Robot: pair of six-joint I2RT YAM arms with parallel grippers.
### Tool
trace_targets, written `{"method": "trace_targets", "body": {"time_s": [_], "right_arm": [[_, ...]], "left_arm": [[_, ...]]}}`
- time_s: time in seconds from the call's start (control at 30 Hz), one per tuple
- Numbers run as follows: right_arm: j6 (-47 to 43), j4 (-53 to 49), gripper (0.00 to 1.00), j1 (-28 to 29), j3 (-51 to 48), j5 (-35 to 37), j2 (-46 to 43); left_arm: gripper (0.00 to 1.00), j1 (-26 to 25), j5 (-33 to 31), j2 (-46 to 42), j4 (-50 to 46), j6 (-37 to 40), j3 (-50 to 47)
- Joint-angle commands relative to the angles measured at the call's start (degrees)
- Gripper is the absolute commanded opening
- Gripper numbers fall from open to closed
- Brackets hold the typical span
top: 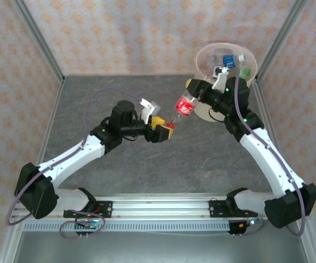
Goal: Put the plastic bottles in the bin
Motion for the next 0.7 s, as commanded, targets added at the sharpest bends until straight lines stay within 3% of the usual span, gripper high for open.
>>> {"method": "trace_targets", "body": {"time_s": [0.0,0.27,0.47,0.57,0.67], "right_arm": [[-6.76,-1.45,0.4,-3.91,4.73,15.6,-4.3],[-1.74,7.87,0.43,-16.78,11.05,22.95,-1.51],[-3.12,11.38,0.42,-20.39,14.65,31.93,6.65],[-1.23,10.22,0.42,-21.48,15.88,29.02,11.01],[1.54,10.63,0.44,-21.49,15.72,21.61,13.81]], "left_arm": [[0.98,0.25,-5.41,-1.52,3.15,-1.19,-0.26],[1.0,0.25,-9.97,-2.5,1.87,-0.82,-1.21],[1.0,0.24,-12.0,-2.43,0.75,-0.57,-1.38],[1.0,0.25,-12.66,-2.49,-0.08,-0.24,-1.44],[1.0,0.25,-13.57,-2.6,-0.69,0.03,-1.64]]}}
